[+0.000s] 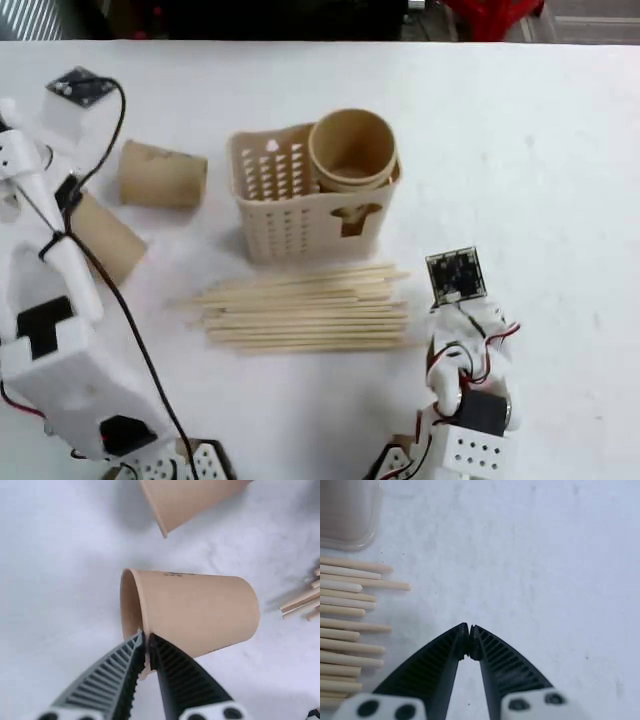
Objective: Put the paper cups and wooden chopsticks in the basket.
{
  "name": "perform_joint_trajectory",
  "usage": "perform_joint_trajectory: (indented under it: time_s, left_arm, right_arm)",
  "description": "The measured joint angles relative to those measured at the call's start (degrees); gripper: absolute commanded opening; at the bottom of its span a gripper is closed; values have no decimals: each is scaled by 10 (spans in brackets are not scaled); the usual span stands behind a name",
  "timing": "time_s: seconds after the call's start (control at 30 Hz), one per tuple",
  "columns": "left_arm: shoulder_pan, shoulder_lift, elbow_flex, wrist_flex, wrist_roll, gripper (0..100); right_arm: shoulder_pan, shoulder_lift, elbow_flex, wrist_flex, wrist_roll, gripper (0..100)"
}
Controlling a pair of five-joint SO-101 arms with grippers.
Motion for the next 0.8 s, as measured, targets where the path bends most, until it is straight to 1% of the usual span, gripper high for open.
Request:
perform_joint_trajectory:
  time_s: [0.27,0.4,0.5,0.6,0.8]
  left_arm:
    - [4,-169,0,0,2,21]
    - [33,-276,0,0,39,21]
    - [75,-353,0,-13,88,21]
    - [125,-412,0,-37,152,21]
    - [258,-451,0,-97,269,21]
  right_arm:
    - [0,0,0,0,0,19]
    - [0,0,0,0,0,19]
    - [0,0,0,0,0,19]
    - [0,0,0,0,0,18]
    - [0,0,0,0,0,18]
